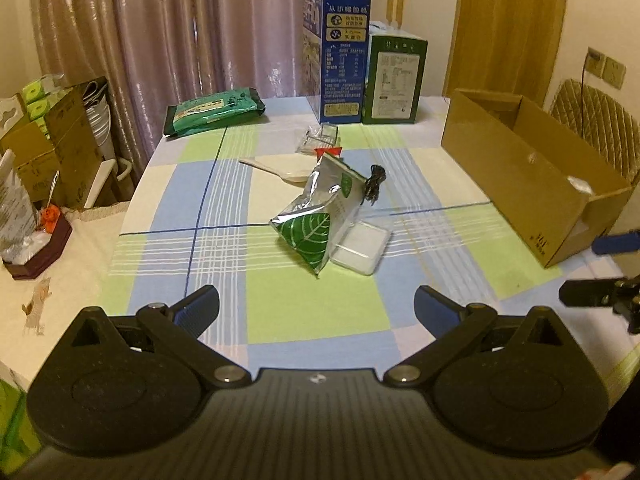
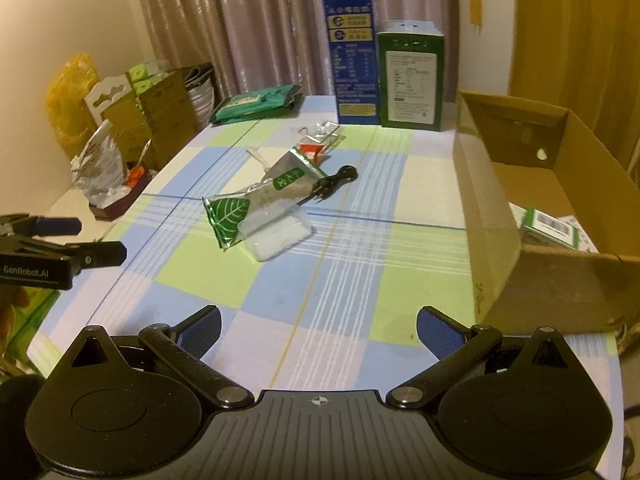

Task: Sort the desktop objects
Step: 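Grasp the silver foil bag with the left gripper while the right grasps the clear plastic container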

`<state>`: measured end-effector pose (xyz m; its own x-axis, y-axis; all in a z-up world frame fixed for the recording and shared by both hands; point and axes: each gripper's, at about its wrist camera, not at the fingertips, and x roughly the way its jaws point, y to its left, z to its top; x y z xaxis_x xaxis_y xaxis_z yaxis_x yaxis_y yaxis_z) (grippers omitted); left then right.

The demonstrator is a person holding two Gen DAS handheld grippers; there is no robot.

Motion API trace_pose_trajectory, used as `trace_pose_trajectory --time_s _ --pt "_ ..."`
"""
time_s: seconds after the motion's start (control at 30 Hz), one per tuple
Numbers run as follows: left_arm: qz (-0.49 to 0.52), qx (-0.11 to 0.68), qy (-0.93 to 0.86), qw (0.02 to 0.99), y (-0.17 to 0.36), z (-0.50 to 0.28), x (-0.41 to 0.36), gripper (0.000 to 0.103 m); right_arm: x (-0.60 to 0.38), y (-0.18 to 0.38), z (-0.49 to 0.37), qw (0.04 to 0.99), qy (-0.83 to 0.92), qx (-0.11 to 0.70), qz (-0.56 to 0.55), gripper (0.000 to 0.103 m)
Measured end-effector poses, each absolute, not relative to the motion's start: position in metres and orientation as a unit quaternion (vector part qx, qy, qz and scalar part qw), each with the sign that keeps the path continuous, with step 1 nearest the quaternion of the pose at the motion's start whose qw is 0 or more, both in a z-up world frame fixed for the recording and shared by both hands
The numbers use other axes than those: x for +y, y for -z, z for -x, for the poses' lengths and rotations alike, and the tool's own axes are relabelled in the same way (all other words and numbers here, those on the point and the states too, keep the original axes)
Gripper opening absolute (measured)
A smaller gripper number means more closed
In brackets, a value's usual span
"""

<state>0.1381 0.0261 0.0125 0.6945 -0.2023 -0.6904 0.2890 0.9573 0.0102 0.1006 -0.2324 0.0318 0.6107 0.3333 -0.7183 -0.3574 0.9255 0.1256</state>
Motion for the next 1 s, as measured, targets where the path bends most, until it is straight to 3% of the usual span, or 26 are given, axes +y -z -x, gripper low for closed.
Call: trace_pose_trajectory --time_s 1.0 --pt "-0.196 0.414 0.293 0.839 0.062 -0.305 0.033 0.102 -0.123 0.055 -0.258 0.806 -0.390 0.406 0.185 0.101"
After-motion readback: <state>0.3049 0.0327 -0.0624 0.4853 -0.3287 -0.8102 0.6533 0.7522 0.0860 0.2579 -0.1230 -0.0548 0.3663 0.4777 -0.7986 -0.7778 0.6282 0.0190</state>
